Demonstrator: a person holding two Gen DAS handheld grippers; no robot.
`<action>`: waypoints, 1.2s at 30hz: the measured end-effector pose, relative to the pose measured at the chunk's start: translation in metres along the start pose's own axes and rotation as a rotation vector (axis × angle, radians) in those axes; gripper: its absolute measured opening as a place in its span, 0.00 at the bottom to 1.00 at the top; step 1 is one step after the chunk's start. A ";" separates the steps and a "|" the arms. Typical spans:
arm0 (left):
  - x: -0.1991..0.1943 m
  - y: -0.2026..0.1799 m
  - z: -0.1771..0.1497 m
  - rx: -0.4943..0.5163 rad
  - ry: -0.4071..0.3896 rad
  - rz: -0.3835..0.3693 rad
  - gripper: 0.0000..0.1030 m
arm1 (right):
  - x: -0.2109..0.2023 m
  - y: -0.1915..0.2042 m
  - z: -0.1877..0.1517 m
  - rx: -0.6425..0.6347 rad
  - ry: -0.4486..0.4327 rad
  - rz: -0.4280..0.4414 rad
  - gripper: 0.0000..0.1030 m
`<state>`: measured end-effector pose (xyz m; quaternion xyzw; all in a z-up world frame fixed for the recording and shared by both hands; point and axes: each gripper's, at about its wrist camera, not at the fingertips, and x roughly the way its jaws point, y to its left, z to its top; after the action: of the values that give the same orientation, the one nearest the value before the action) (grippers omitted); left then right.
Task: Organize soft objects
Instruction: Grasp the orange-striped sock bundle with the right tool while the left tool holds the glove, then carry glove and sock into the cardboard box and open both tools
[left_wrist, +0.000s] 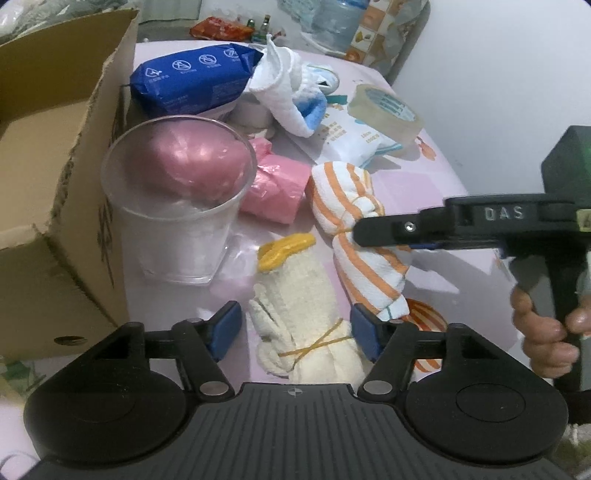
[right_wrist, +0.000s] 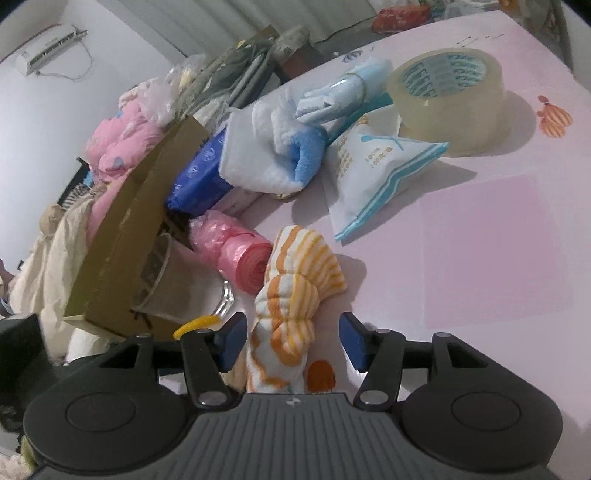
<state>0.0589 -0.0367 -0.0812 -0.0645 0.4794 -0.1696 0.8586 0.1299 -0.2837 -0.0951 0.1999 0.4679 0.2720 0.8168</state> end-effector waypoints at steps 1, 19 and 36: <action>0.000 0.000 0.000 0.000 -0.002 0.004 0.53 | 0.003 -0.001 0.001 -0.002 -0.004 0.007 0.43; -0.020 0.007 -0.016 -0.018 -0.032 -0.131 0.47 | -0.018 -0.003 -0.048 0.099 0.053 0.192 0.24; -0.174 0.036 0.014 0.014 -0.329 -0.077 0.46 | -0.058 0.158 0.008 -0.153 -0.094 0.324 0.24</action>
<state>-0.0045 0.0579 0.0557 -0.1037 0.3282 -0.1926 0.9189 0.0721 -0.1988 0.0380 0.2224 0.3686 0.4252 0.7961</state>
